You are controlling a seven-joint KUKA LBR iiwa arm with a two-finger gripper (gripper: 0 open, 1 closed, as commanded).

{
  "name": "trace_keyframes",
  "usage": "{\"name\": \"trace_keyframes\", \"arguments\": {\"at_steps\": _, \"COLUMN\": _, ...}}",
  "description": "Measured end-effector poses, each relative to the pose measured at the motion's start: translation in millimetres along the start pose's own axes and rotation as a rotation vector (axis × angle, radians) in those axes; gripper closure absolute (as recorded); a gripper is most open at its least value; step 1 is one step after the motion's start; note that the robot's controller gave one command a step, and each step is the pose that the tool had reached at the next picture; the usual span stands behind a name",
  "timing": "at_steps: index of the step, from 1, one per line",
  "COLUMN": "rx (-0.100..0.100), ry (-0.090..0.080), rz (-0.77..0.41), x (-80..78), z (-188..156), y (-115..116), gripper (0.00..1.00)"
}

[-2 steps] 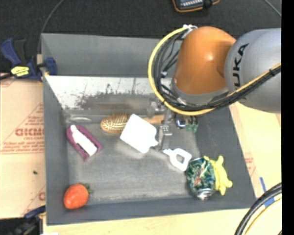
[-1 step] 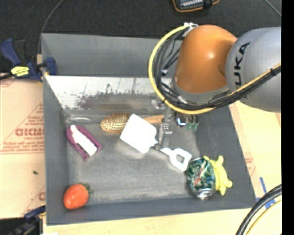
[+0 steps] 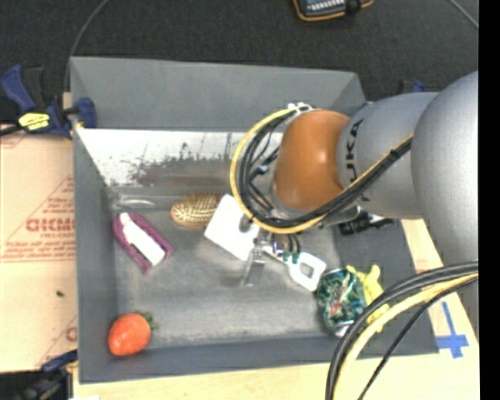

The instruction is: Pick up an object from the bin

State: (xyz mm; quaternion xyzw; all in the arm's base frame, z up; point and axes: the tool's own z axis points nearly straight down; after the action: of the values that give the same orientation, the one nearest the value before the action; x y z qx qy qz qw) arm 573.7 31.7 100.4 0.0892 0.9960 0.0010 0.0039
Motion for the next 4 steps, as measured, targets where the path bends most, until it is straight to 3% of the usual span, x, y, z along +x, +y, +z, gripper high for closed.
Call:
{"name": "trace_keyframes", "arguments": {"at_steps": 1, "rx": 0.0, "ry": -0.008, "rz": -0.024, "x": 1.2, "z": -53, "y": -4, "gripper": 0.0}}
{"name": "trace_keyframes", "arguments": {"at_steps": 2, "rx": 0.0, "ry": 0.002, "rz": 0.163, "x": 10.7, "z": 0, "y": 34, "gripper": 0.0}}
{"name": "trace_keyframes", "arguments": {"at_steps": 3, "rx": -0.002, "ry": -0.021, "rz": 0.133, "x": 1.6, "z": 29, "y": -5, "gripper": 0.0}}
{"name": "trace_keyframes", "arguments": {"at_steps": 4, "rx": -0.005, "ry": -0.016, "rz": 0.271, "x": -9.2, "z": 29, "y": 2, "gripper": 1.0}}
